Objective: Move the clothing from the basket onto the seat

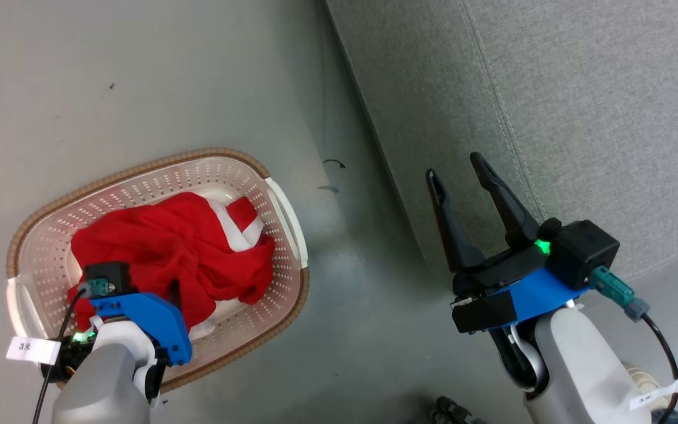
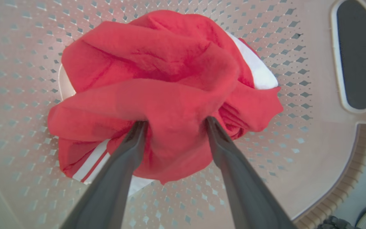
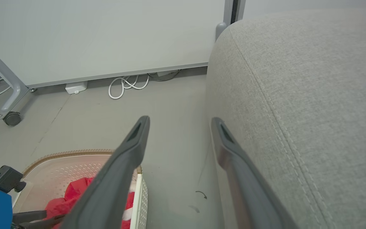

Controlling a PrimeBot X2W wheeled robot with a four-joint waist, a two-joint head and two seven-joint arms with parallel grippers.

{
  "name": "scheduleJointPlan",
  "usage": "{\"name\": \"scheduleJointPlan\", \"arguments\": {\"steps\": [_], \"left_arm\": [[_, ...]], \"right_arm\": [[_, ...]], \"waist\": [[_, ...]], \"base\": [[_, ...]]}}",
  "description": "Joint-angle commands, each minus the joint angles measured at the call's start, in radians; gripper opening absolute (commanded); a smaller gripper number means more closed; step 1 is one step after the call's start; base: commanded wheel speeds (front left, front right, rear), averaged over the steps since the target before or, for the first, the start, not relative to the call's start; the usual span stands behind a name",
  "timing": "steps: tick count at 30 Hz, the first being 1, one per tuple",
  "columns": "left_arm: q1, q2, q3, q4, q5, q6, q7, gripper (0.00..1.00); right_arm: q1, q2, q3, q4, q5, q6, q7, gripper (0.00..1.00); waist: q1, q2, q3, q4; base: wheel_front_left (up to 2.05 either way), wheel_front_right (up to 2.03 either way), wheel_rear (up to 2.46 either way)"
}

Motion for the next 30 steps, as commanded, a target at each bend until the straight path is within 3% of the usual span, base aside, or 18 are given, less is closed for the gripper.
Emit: {"name": "scheduleJointPlan", "arguments": {"steps": [1,7,8,9,30], "left_arm": [[-0.026,0.002,0.002,0.010,-0.009,0.012,0.007,1.00],[-0.061,-0.001,0.001,0.037,-0.015,0.032,0.034,0.98],[-0.066,-0.002,0.000,0.039,-0.014,0.034,0.036,0.24],[-0.072,-0.003,-0.003,0.040,-0.013,0.034,0.033,0.00],[-0.073,-0.035,-0.022,0.070,-0.040,0.003,0.011,0.00]], "right_arm": [[-0.014,-0.002,0.001,-0.007,0.011,0.000,-0.004,1.00],[-0.022,-0.002,0.003,-0.015,0.012,0.000,-0.004,1.00],[-0.023,-0.002,0.002,-0.016,0.012,0.000,-0.004,1.00],[-0.022,-0.002,0.001,-0.017,0.011,0.000,-0.004,1.00],[-0.012,-0.002,-0.006,0.002,-0.012,0.000,-0.004,1.00]], "waist": [[-0.0001,0.0000,0.013,-0.004],[-0.0001,0.0000,0.034,-0.008],[-0.0001,0.0000,0.036,-0.008],[-0.0001,0.0000,0.036,-0.007],[-0.0001,0.0000,-0.027,0.025]], "base": [[0.00,0.00,0.00],[0.00,0.00,0.00],[0.00,0.00,0.00],[0.00,0.00,0.00],[0.00,0.00,0.00]]}}
